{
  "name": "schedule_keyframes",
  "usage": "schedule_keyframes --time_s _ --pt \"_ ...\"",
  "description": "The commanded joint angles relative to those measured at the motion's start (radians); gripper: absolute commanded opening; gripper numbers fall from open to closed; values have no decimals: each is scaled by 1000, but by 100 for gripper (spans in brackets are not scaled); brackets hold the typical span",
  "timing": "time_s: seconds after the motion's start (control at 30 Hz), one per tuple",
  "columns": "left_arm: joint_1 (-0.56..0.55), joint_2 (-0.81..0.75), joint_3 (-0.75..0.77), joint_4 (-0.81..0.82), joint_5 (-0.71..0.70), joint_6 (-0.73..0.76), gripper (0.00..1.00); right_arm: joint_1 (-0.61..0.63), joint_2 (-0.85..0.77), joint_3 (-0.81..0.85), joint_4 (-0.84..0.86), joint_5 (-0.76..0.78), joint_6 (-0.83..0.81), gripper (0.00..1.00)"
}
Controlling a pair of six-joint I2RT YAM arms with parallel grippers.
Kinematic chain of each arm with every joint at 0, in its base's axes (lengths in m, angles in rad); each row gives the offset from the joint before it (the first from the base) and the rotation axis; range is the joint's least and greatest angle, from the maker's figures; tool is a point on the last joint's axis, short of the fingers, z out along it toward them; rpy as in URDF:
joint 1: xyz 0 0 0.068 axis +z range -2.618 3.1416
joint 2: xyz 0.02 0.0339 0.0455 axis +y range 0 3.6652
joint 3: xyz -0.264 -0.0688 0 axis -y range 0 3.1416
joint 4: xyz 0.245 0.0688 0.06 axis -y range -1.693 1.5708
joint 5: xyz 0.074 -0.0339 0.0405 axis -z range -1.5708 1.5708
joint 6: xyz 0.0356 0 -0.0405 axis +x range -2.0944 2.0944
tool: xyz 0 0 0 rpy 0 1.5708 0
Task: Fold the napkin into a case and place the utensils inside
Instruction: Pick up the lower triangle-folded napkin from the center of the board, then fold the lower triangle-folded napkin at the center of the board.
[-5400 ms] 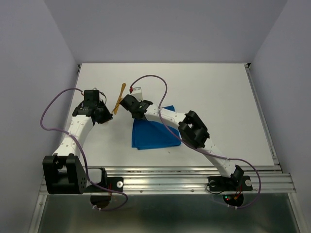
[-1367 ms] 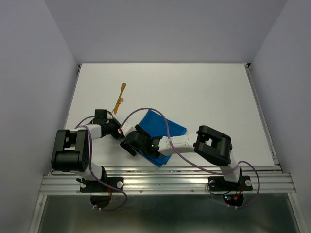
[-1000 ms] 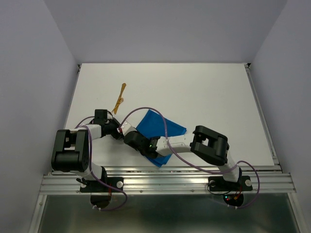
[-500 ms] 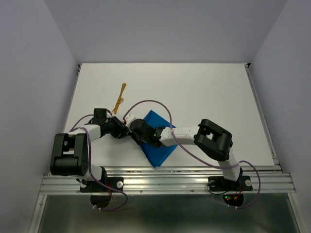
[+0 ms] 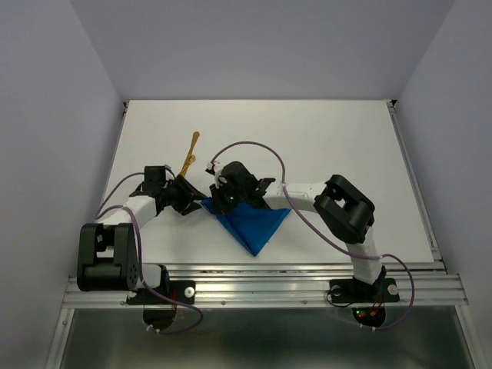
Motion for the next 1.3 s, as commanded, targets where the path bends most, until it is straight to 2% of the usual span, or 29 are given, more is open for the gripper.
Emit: schedule_keyframes --time_s 0.0,0.3,0.6,0.7,0.83,0.87,0.9,1.1,1.27 --pt "7 -48 17 -29 -18 21 54 -34 -8 40 8 -190 66 1" --pt "7 -99 -35 -21 -30 25 54 -94 7 29 31 -371 104 1" --pt "7 -195 -75 -33 -78 37 51 -134 109 75 27 -564 142 1" --pt "7 -214 -78 -41 -87 51 40 -143 139 91 25 -612 161 1" --pt "5 -237 -84 -47 -88 82 15 -152 169 111 21 -657 184 1" --pt "5 -248 -88 -49 -82 99 3 -152 177 117 16 -675 187 1" --pt "4 -251 -89 -50 -76 108 0 -152 188 127 7 -683 189 1" --pt "-24 -248 -75 -66 -35 159 0 -162 223 175 -70 -721 161 1" --pt "-59 -176 -46 -73 -22 185 0 -171 246 201 -108 -738 144 1"
